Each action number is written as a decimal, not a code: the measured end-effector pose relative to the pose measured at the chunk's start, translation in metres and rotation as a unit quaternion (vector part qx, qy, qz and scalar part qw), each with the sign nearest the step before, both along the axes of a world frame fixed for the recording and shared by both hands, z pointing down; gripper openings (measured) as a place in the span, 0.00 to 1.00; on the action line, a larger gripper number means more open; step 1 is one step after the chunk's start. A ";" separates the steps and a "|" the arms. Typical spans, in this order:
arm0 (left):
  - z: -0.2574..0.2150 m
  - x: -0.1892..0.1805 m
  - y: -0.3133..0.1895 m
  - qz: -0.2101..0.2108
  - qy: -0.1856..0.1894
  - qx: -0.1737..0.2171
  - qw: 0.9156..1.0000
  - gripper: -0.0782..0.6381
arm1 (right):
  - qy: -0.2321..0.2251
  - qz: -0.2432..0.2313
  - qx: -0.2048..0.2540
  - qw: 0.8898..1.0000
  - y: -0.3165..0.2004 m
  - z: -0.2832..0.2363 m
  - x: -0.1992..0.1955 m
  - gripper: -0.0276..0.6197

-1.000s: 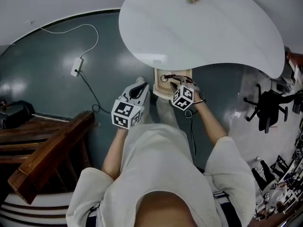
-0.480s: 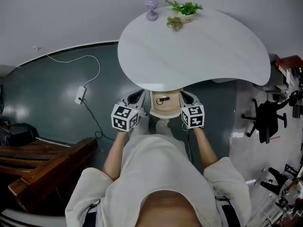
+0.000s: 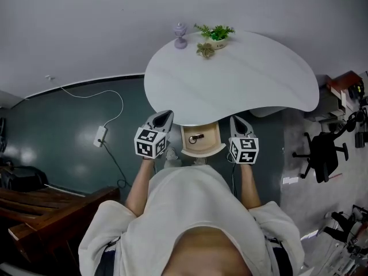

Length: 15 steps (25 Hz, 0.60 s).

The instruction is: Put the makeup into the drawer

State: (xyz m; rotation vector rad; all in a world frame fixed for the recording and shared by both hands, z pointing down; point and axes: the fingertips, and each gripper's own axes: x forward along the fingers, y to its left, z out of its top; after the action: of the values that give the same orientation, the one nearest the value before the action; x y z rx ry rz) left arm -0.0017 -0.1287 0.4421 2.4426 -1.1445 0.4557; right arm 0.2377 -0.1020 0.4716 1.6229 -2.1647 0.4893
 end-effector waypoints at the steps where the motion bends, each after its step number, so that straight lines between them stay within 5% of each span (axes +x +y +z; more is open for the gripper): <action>1: -0.002 0.000 -0.002 0.001 -0.001 0.003 1.000 0.13 | 0.007 -0.001 0.007 1.000 0.000 -0.005 0.001 0.04; 15: -0.016 -0.002 -0.019 0.002 -0.009 0.026 1.000 0.13 | 0.020 0.012 0.042 0.999 -0.005 -0.028 0.006 0.04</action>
State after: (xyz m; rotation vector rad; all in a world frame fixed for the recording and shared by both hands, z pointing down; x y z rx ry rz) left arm -0.0036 -0.1475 0.4261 2.4894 -1.1741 0.4566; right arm 0.2433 -0.1066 0.4435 1.6900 -2.1655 0.3754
